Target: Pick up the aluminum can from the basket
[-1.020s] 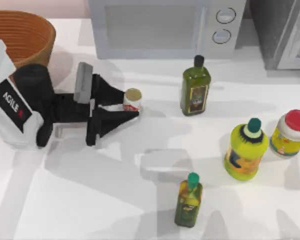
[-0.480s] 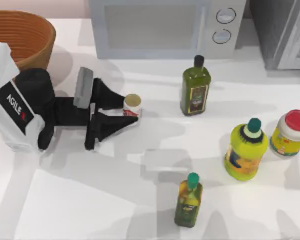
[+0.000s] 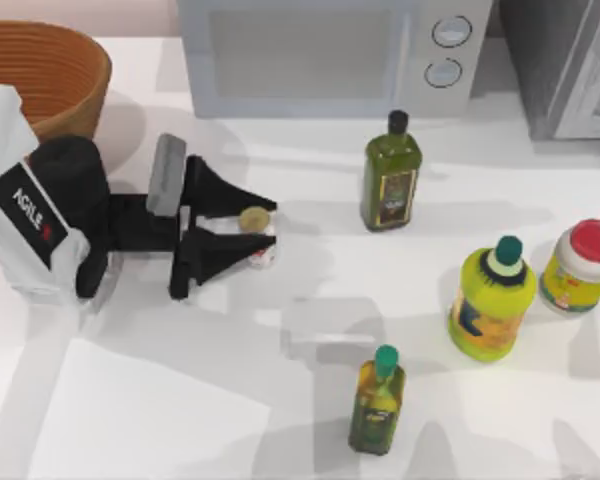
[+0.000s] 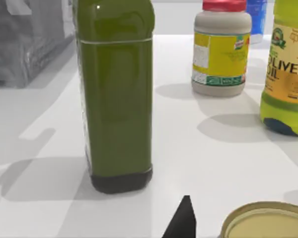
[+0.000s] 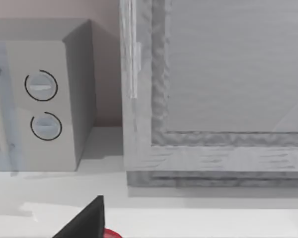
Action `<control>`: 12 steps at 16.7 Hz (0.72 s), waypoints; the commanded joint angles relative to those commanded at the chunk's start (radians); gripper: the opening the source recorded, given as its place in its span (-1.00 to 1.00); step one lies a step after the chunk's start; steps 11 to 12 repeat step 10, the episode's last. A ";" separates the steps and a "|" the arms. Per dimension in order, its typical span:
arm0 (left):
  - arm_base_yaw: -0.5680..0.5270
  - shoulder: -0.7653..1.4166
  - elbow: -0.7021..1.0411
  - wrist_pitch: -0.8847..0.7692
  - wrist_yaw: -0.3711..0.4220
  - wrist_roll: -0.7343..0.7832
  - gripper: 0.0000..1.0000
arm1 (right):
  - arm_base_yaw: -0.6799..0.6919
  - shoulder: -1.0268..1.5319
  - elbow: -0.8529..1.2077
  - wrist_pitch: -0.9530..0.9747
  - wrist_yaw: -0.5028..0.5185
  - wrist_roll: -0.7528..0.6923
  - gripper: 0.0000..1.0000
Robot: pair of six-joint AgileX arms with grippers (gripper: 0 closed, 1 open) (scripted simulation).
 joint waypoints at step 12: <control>0.000 0.000 0.000 0.000 0.000 0.000 1.00 | 0.000 0.000 0.000 0.000 0.000 0.000 1.00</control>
